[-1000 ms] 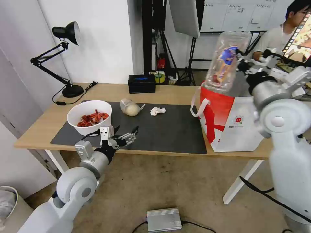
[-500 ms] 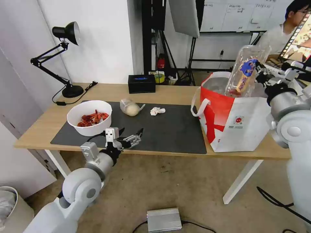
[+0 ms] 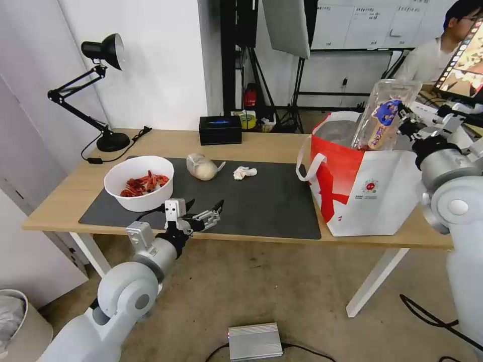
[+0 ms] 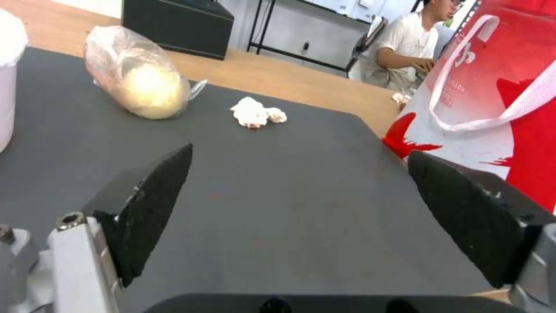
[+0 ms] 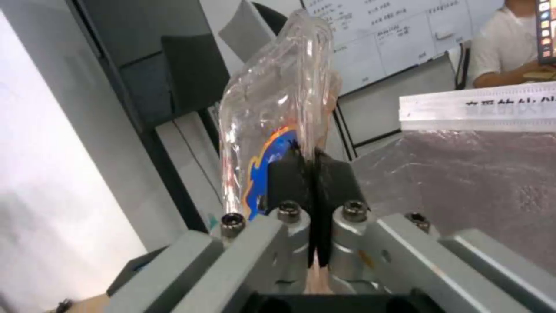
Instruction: Pick up the trash from the table and place it into the takeout bag.
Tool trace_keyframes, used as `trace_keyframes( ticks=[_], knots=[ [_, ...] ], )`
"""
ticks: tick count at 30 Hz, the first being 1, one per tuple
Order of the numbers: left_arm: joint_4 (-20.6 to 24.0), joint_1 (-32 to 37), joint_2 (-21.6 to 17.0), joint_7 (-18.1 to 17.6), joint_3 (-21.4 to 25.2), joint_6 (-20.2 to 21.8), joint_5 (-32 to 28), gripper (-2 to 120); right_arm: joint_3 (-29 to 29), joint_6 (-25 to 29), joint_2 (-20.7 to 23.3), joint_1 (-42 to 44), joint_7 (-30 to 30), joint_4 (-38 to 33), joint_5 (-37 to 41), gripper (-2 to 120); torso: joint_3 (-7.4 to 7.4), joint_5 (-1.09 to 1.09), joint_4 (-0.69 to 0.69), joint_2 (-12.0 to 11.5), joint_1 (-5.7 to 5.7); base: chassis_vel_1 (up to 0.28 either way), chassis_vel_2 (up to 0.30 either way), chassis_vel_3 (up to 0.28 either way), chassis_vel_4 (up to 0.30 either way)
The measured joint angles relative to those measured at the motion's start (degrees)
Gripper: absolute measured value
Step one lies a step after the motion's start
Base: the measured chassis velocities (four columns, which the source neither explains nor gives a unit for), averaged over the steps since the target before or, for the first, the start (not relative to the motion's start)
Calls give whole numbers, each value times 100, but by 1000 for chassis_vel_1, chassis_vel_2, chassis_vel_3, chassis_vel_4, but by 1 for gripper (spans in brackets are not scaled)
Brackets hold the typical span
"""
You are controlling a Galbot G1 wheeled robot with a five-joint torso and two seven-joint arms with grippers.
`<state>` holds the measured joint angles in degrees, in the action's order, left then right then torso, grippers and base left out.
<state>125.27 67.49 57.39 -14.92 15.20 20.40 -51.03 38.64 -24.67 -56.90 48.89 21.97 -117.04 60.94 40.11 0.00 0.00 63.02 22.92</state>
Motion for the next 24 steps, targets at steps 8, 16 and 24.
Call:
trace_keyframes(
  ticks=[8, 16, 24],
  knots=[
    [26, 3, -24, -5, -4, -13, -20, 100, 118, -39, 84, 185, -99, -125, 64, 29, 0, 0, 0, 0, 0, 0, 0, 0, 0],
    [86, -8, -104, -9, 27, -17, -26, 100, 180, -57, 184, 215, -100, -220, 114, 58, 0, 0, 0, 0, 0, 0, 0, 0, 0],
    [101, -11, -82, -10, 30, -25, -34, 100, 337, -14, 241, 376, -208, -397, 250, 87, 0, 0, 0, 0, 0, 0, 0, 0, 0]
  ],
)
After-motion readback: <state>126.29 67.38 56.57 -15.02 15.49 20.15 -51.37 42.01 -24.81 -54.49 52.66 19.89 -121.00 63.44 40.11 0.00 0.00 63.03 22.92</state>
